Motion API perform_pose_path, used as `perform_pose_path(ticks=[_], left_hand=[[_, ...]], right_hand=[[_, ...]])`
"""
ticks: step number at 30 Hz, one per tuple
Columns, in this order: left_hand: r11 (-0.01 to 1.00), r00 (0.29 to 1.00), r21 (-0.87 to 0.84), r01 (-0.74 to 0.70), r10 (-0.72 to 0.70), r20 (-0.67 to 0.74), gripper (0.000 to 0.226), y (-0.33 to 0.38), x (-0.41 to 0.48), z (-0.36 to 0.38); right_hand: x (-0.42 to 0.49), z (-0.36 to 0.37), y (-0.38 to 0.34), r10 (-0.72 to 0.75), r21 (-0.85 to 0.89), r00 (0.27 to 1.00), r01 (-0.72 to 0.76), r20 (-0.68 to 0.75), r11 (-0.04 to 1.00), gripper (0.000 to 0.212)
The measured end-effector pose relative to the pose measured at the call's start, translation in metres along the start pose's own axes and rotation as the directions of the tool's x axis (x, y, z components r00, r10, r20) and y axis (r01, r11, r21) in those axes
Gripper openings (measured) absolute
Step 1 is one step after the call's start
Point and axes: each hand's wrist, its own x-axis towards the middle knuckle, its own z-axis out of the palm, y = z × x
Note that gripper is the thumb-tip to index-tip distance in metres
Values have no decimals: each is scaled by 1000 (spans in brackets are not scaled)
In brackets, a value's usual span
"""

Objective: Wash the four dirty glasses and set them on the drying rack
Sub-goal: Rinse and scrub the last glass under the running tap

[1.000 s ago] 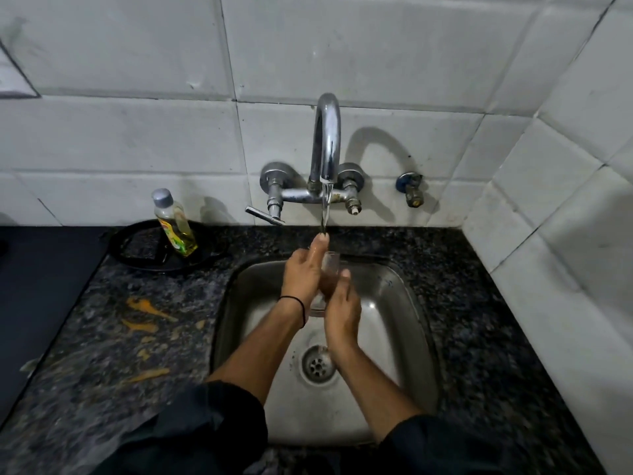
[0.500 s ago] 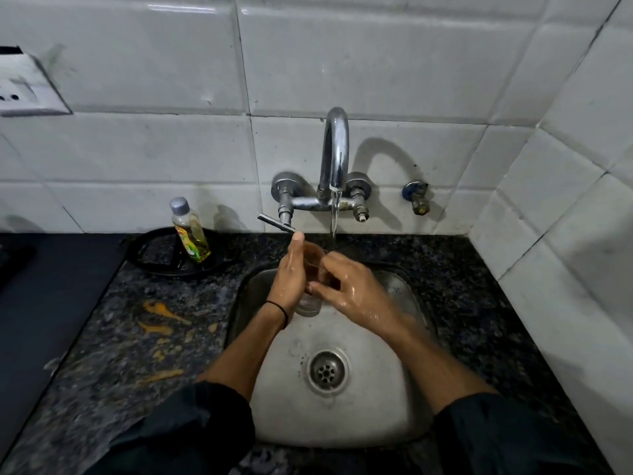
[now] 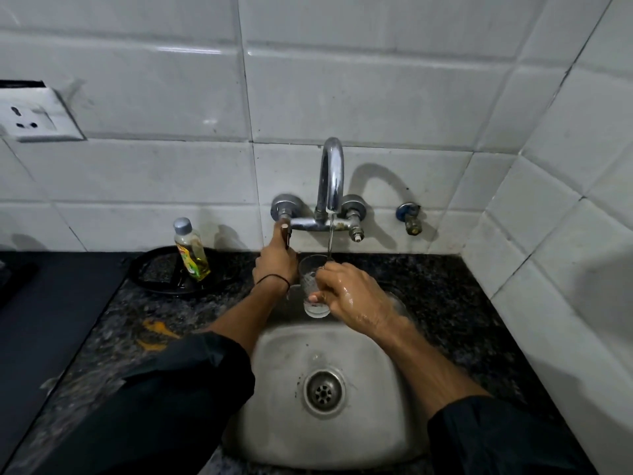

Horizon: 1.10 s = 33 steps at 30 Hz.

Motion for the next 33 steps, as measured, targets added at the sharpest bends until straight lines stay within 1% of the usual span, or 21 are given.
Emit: perform_pose_path(ticks=[2,3,4,5,6,7,8,9,10,12,14,15,17,20,22,23,24,26,28,30,33], left_hand=[[993,999,108,-42,44,-9,61,-3,-3,-2],[994,998,90,-57,56,5,66,-6,0,0],[998,998,1,-61,61,12,72,-7,0,0],[984,1000,-178,-20,22,11,79,-7,-1,1],[911,998,-409,60,-56,23,82,-6,-7,2],[790,985,-589,169,-147,85,82,-6,-17,3],[677,964,-686,266,-191,186,78,-5,-31,7],[589,942,-736,333,-168,291,73,-6,-46,11],[545,935,-766,341,-114,336,72,-9,-58,16],[543,955,-799,257,-15,297,73,-17,-71,25],[570,967,-804,170,62,249,63,-22,-76,27],[588,965,-797,140,99,243,58,-24,-77,27],[624,960,-778,71,168,222,54,-25,-79,26],[690,960,-724,-20,216,179,52,-27,-82,20],[742,960,-666,-70,232,159,52,-30,-87,17],[761,959,-643,-85,237,154,51,-31,-89,16],[774,959,-626,-96,241,151,50,-33,-95,15],[788,957,-606,-110,249,150,50,-35,-100,13],[800,957,-587,-123,253,144,50,-38,-103,10],[808,962,-575,-127,241,126,49,-41,-108,5],[811,967,-572,-124,228,112,50,-45,-113,-2]], right_hand=[[0,1,2,73,79,996,-69,-43,994,31],[-1,2,3,143,158,987,-131,-67,979,33],[-2,3,3,237,265,968,-208,-86,942,34],[-3,3,3,341,397,936,-280,-91,874,33],[-4,4,2,444,547,893,-337,-72,766,31],[-6,6,1,540,697,841,-375,-21,611,29],[-8,9,-1,617,818,785,-396,65,417,26],[-10,13,-3,660,890,730,-405,178,208,21],[-12,16,-5,671,915,684,-402,286,19,17],[-14,25,-9,642,890,619,-364,452,-276,17],[-17,32,-12,595,827,589,-271,547,-492,24],[-18,35,-13,579,796,582,-220,572,-564,26],[-22,40,-15,555,756,582,-170,595,-633,30],[-31,41,-20,553,761,579,-199,600,-617,35],[-39,39,-25,550,766,558,-288,622,-574,39],[-42,39,-26,562,772,534,-366,631,-519,41],[-48,39,-28,589,774,506,-470,630,-424,41],[-57,44,-28,658,730,476,-662,583,-168,38],[-67,49,-27,718,621,512,-771,472,141,31],[-78,52,-25,739,440,581,-793,340,421,26],[-89,54,-24,680,310,696,-714,229,627,31]])
